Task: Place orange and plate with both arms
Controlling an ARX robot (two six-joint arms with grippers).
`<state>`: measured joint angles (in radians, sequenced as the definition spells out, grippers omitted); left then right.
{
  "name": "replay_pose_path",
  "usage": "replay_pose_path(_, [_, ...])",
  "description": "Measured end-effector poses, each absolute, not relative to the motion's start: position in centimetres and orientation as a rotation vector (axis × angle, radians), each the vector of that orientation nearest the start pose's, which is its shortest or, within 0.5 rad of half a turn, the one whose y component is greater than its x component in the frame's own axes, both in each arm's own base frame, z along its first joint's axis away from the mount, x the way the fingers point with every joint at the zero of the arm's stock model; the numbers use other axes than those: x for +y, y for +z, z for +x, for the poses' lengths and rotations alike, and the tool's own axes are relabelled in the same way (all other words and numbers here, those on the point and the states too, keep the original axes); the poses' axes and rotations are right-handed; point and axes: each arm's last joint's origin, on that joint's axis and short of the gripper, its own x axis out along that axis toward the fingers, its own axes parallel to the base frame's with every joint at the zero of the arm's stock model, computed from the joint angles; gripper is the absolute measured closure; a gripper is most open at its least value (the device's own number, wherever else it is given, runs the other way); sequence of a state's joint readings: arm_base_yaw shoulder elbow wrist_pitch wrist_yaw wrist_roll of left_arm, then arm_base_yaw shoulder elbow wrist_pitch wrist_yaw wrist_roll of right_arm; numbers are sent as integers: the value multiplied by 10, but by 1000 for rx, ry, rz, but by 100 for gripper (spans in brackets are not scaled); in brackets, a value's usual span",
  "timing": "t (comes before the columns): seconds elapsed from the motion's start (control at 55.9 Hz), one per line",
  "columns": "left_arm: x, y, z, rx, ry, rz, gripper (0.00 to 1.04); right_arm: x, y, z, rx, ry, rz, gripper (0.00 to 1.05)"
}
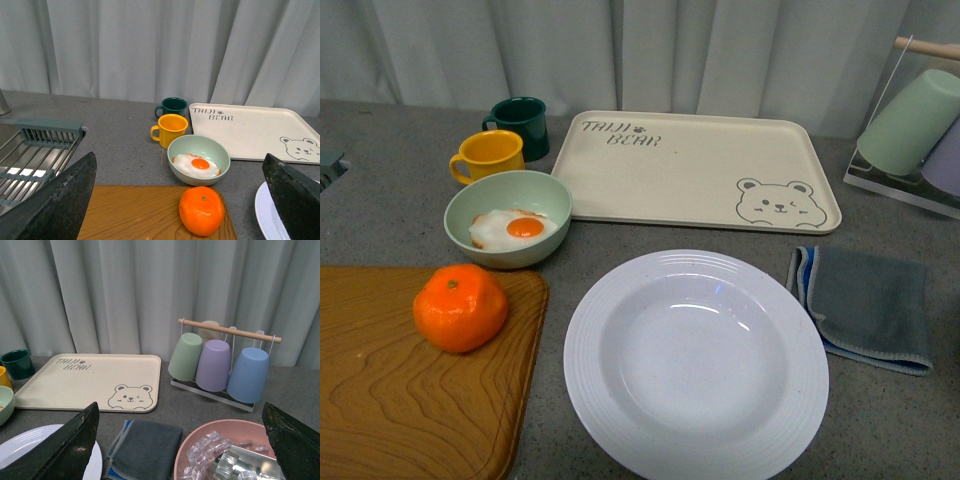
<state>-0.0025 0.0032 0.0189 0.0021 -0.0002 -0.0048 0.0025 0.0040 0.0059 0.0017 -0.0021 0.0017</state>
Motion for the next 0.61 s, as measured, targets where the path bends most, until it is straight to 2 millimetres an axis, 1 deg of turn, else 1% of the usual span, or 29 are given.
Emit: replay_pose_path(0.608, [0, 170, 97, -18, -2, -5, 7, 0, 165, 98, -4, 5, 2, 9])
